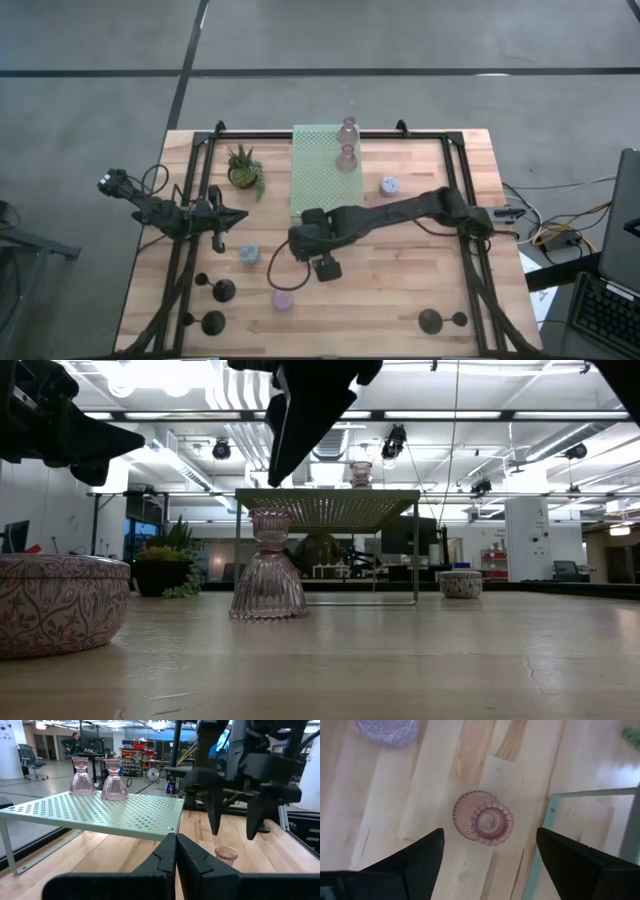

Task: Pick & Place candle stick holders
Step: Put the pink glass candle holder on the shelf aligned with the other pink glass candle holder

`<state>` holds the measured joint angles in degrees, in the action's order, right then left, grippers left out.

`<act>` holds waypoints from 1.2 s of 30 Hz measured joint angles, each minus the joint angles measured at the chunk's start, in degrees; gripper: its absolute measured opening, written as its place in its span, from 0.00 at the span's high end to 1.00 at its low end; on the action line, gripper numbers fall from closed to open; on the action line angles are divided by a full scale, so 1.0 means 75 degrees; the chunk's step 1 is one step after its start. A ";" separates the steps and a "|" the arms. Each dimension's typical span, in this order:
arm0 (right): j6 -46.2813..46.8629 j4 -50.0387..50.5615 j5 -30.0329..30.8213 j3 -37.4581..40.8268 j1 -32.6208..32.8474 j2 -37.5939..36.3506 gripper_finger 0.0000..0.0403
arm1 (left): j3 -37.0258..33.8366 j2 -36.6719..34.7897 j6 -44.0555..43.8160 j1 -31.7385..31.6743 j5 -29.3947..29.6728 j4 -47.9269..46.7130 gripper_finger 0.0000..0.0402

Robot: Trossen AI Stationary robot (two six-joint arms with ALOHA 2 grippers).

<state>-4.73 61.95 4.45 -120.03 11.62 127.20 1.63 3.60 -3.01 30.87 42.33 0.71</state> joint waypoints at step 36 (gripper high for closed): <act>-0.0069 -0.0865 0.0011 0.0584 0.0059 0.0326 0.34 | 0.0000 0.0000 0.0000 0.0000 -0.0003 0.0041 0.97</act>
<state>-5.25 55.47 4.53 -115.65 12.06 129.64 1.63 3.60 -3.01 30.87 42.30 1.02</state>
